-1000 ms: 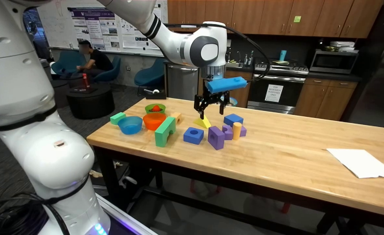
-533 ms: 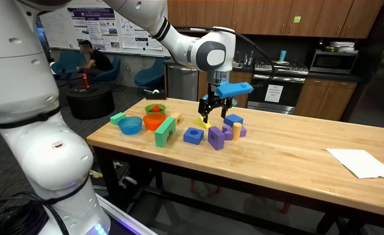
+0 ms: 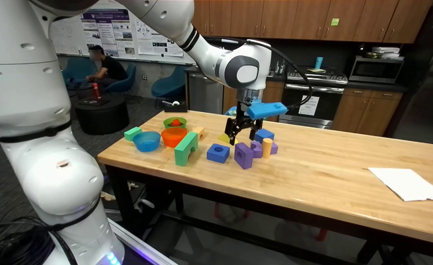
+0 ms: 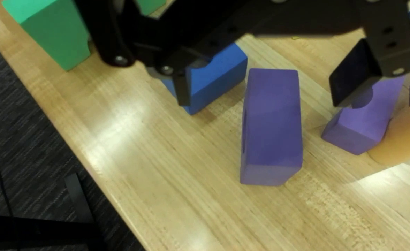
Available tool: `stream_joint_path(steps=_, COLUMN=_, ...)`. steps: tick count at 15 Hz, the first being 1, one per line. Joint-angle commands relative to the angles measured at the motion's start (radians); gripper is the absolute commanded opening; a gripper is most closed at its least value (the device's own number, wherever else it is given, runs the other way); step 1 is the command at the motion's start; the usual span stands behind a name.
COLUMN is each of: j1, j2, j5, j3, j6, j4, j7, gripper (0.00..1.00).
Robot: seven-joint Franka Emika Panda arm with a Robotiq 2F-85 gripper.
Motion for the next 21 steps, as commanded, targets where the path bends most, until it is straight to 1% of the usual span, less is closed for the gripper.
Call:
stream_joint_path(steps=1, j1=-0.021, j2=0.036, j5=0.049, j3=0.014, j6=0.006, j4=0.028, j7=-0.032, gripper=1.00)
stream_joint_path(steps=10, j1=-0.038, j2=0.105, j5=0.108, j3=0.027, j6=0.038, j4=0.062, j7=-0.022, gripper=1.00)
stream_joint_path(steps=18, j1=-0.062, j2=0.152, j5=0.118, j3=0.041, j6=0.060, j4=0.086, j7=-0.016, gripper=1.00)
stream_joint_path(steps=19, j1=-0.064, j2=0.155, j5=0.117, j3=0.042, j6=0.061, j4=0.087, j7=-0.016, gripper=0.96)
stream_joint_path(steps=20, j1=-0.067, j2=0.158, j5=0.117, j3=0.044, j6=0.061, j4=0.089, j7=-0.016, gripper=0.73)
stream_joint_path(steps=21, j1=-0.069, j2=0.159, j5=0.114, j3=0.045, j6=0.063, j4=0.090, j7=-0.014, gripper=0.71)
